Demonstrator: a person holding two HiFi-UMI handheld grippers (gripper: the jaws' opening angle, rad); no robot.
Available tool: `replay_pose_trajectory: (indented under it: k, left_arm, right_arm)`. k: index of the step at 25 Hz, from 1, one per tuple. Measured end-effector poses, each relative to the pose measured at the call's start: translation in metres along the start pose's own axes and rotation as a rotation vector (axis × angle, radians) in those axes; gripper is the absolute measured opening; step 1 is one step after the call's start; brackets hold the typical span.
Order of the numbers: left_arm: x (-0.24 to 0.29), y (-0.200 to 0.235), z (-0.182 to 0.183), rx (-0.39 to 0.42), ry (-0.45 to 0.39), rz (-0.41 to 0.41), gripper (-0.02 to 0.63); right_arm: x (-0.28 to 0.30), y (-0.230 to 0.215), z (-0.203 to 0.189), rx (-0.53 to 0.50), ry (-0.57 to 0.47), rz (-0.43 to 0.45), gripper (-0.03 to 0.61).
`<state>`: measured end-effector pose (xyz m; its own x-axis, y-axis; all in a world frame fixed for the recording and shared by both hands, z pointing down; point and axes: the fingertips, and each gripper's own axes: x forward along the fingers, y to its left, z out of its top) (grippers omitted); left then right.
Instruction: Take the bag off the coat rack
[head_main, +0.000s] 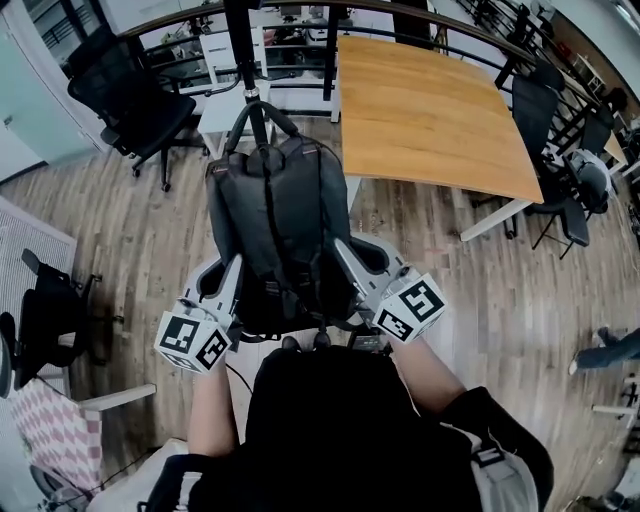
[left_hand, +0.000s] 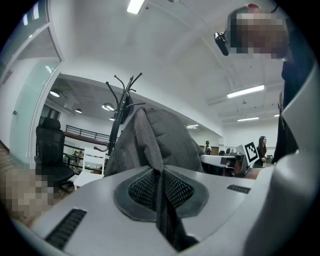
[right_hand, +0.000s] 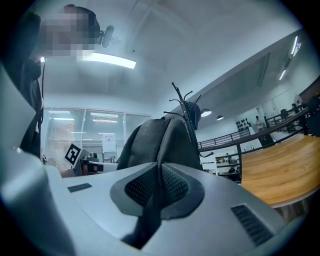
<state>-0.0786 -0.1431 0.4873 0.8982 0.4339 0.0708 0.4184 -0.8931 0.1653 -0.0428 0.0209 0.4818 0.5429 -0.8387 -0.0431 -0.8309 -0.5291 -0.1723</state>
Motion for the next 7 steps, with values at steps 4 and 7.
replay_pose_trajectory:
  k: [4, 7]
  left_arm:
    - [0.000, -0.001, 0.009, 0.003, -0.006, -0.007, 0.038]
    - [0.001, -0.004, 0.013, -0.002, -0.011, -0.019, 0.038]
  right_arm:
    - [-0.001, 0.003, 0.010, -0.006, -0.011, 0.009, 0.041]
    - [-0.003, 0.003, 0.017, -0.002, -0.017, 0.014, 0.041]
